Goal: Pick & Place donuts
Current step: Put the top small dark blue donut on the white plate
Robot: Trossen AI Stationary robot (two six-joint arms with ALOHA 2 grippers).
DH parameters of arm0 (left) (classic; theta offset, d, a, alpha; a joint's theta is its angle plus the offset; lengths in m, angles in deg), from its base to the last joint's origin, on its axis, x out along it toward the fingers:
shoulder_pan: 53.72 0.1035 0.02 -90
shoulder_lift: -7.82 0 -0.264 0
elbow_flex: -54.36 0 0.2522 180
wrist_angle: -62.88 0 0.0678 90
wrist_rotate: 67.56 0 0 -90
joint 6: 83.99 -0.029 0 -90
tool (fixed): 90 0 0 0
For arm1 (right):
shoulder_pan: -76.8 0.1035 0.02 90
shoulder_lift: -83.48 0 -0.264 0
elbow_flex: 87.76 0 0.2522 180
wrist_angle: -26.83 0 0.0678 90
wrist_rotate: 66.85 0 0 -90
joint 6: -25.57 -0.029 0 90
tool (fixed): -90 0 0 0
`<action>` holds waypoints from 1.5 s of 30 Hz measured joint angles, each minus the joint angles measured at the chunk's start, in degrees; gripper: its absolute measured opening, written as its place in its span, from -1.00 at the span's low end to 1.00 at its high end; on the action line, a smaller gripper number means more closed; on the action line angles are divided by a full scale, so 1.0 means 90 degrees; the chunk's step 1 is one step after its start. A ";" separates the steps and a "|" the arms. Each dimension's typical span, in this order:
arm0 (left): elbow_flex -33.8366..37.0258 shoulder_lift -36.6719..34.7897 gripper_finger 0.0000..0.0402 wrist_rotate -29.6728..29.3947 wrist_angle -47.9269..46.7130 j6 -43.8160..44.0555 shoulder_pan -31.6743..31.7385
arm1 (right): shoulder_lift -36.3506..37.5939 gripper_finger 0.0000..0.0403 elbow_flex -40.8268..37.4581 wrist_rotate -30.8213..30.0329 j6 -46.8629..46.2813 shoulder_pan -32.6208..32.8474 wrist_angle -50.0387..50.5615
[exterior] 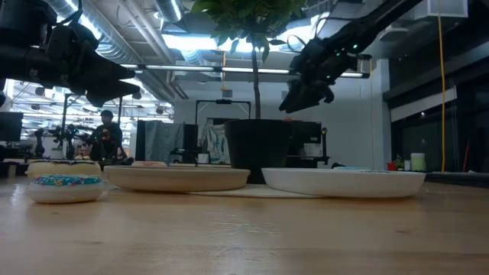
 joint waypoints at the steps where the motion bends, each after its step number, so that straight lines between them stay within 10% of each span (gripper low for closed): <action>1: -0.0001 0.0000 0.30 0.0000 0.0000 0.0000 -0.0001 | -0.0138 0.12 0.0091 0.0042 -0.0068 0.0000 0.0010; 24: 0.0000 0.0000 0.29 0.0000 0.0000 0.0000 -0.0002 | -0.1918 0.12 0.0848 0.0336 -0.0325 0.0198 -0.0068; 45: 0.0002 0.0000 0.30 0.0000 0.0000 -0.0002 0.0000 | -0.3267 0.12 0.2451 0.0527 -0.2897 0.0298 0.0299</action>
